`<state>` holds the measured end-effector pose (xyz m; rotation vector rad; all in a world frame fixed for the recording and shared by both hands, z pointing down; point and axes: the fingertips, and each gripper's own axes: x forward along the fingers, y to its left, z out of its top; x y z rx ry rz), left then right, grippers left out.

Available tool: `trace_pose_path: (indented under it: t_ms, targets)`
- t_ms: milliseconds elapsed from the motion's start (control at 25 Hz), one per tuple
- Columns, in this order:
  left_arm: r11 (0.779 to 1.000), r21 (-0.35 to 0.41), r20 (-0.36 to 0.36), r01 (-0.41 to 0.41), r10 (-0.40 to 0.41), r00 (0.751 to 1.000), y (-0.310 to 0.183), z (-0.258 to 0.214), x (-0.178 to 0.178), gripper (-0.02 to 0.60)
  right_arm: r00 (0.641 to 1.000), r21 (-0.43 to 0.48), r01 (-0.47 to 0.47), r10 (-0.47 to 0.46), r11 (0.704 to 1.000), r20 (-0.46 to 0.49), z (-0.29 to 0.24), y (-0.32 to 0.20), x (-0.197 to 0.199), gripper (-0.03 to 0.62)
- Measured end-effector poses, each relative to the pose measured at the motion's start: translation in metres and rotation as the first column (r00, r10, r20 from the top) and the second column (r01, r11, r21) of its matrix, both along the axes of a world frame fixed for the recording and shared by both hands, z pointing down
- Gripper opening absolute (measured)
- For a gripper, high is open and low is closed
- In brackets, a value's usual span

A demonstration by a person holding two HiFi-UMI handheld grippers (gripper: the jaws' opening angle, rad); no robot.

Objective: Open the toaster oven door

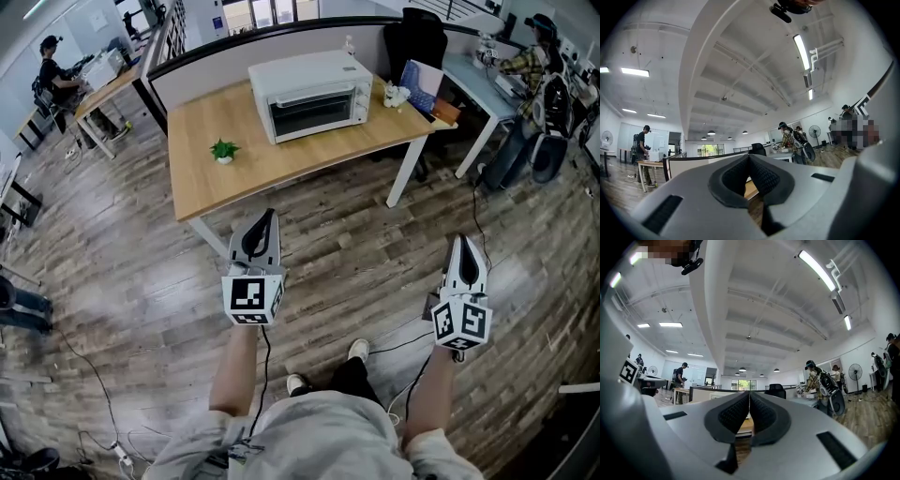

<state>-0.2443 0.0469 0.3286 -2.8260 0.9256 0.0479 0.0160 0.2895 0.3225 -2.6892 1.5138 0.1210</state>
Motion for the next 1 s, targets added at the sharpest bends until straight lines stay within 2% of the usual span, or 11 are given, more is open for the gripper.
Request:
trace_pose_path:
  t_ms: [600, 1000]
  targets:
    - [0.999, 0.037, 0.071, 0.029, -0.031, 0.997, -0.001, -0.004, 0.122, 0.014, 0.996, 0.036, 0.034, -0.036, 0.999, 0.075, 0.022, -0.01, 0.128, 0.023]
    - [0.995, 0.066, 0.059, 0.074, -0.078, 0.995, 0.004, -0.015, 0.176, 0.014, 0.996, 0.062, 0.049, -0.053, 0.997, 0.067, 0.015, -0.004, 0.199, 0.023]
